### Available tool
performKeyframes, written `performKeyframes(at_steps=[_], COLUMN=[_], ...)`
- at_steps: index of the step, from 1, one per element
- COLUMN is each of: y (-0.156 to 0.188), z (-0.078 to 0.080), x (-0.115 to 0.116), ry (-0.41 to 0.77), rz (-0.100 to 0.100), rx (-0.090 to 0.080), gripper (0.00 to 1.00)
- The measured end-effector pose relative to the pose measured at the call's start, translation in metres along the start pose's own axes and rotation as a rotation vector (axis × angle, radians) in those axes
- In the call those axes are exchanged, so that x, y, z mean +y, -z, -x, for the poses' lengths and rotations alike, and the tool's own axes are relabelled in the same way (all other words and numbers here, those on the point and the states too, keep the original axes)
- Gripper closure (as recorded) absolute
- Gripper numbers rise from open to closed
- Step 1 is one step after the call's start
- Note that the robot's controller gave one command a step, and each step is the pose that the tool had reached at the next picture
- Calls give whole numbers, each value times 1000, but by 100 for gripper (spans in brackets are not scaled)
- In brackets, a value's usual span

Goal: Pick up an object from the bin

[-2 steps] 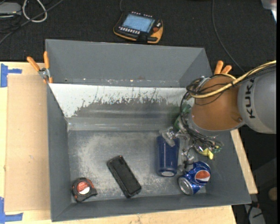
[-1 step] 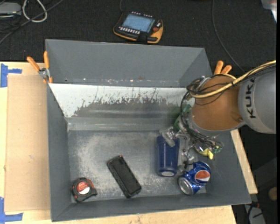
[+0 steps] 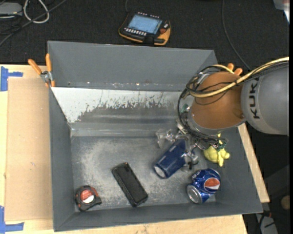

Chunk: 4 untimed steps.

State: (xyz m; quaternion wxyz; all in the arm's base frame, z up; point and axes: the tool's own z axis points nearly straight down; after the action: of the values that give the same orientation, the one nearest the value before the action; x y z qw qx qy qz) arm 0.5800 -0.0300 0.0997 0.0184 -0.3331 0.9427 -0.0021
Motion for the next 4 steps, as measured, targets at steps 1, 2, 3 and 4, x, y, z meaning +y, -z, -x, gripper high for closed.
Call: performKeyframes(at_steps=[1, 2, 3, 4], y=[-31, -30, -30, -9], z=[-1, 10, 10, 9], x=[0, -5, -5, -2], ry=[105, 168, 166, 165], rz=[2, 1, 1, 11], rx=[3, 0, -1, 8], gripper=[0, 100, 100, 100])
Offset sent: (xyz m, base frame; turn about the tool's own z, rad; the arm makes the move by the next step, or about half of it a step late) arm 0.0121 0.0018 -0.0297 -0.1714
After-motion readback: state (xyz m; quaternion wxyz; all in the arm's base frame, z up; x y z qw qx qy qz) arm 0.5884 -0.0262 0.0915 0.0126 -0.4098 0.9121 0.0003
